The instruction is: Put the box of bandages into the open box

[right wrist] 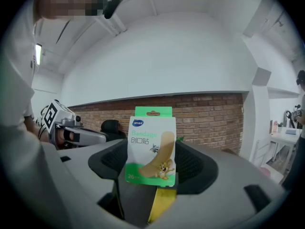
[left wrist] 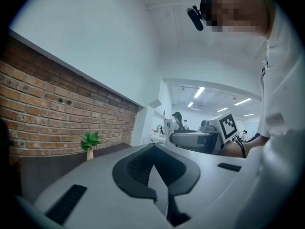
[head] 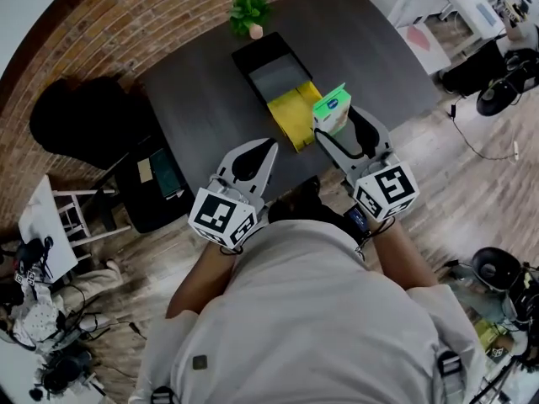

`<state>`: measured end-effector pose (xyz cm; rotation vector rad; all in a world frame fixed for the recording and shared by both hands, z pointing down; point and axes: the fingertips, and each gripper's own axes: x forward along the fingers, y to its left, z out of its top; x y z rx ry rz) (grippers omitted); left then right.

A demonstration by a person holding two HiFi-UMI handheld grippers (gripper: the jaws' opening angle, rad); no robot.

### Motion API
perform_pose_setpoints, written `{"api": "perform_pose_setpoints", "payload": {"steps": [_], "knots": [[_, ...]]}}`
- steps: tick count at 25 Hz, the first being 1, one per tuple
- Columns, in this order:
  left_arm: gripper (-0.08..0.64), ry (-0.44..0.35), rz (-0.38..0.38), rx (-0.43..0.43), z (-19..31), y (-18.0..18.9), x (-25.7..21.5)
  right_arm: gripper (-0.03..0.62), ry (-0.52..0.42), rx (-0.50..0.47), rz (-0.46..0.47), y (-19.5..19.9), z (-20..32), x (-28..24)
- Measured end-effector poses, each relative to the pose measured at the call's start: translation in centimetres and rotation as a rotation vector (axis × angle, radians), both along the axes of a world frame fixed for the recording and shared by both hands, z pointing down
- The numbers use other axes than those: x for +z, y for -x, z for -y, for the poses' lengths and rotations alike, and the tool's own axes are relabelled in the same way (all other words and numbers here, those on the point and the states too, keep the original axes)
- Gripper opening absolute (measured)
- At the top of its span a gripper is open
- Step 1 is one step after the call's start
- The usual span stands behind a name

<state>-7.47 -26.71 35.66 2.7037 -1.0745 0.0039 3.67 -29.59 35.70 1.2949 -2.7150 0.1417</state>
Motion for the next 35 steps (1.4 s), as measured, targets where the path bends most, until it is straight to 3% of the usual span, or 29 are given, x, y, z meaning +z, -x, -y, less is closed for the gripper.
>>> {"api": "perform_pose_setpoints", "payload": {"steps": [5,18,35], "knots": [[0.015,0.055,0.018,-0.049,3.9,-1.1,2.0,0.302,0.047,-0.045,-0.039,-1.2,4.6,2.8],[0.015,0.202,0.070,-0.170,10.9,-1.9,10.6,0.302,0.271,-0.179,-0.132,-2.4,12.5,14.8],[0.015,0.356,0.127,-0.203,13.8,-3.5,20.6,0.302,0.468,-0.458,-0.445,-1.0,13.6,31.5]]}}
